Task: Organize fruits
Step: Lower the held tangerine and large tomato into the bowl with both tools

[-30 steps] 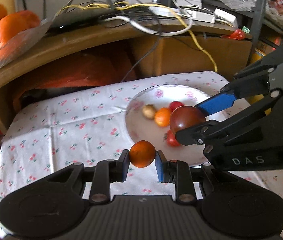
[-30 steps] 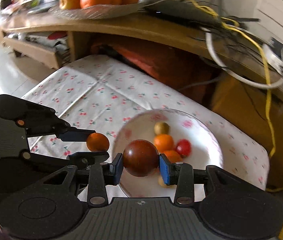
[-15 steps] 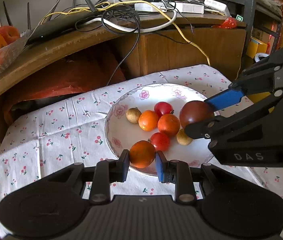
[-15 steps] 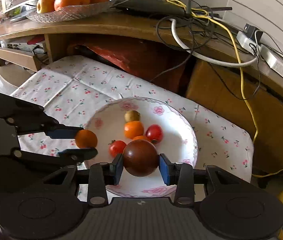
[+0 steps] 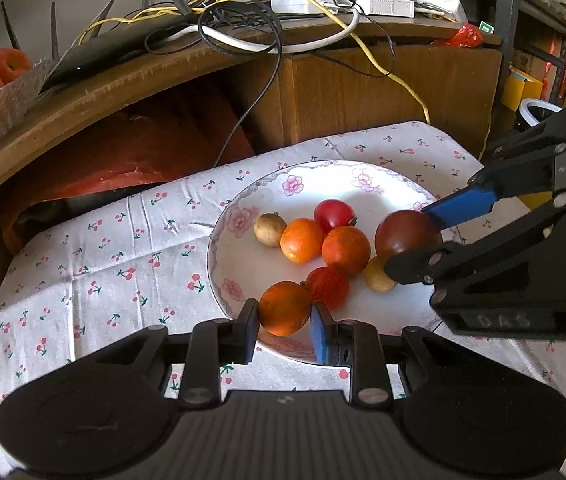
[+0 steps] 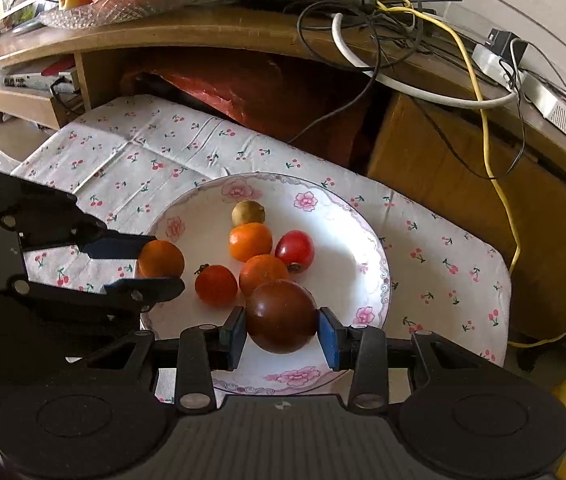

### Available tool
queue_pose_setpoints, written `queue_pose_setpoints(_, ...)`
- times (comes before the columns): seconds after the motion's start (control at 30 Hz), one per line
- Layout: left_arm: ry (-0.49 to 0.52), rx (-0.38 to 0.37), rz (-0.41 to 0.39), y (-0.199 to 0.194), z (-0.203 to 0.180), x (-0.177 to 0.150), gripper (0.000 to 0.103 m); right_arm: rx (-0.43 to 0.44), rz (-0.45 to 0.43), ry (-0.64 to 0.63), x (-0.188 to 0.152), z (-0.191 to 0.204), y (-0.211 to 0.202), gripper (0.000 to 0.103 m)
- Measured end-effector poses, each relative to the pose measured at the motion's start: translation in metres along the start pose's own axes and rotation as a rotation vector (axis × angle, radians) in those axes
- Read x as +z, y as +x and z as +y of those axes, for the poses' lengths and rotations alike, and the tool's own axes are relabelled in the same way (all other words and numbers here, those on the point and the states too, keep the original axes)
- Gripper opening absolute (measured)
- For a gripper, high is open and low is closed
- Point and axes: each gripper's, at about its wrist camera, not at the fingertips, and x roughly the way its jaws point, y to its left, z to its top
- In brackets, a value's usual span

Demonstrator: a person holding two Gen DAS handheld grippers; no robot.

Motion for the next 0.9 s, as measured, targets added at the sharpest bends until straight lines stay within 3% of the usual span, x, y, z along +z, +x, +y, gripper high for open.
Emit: queue_pose_setpoints(0.9,0.001,-0.011,0.007,0.005,0.002,0.000,0.036,0.000,0.009,0.018,-0.012,0.000,-0.011,0.034)
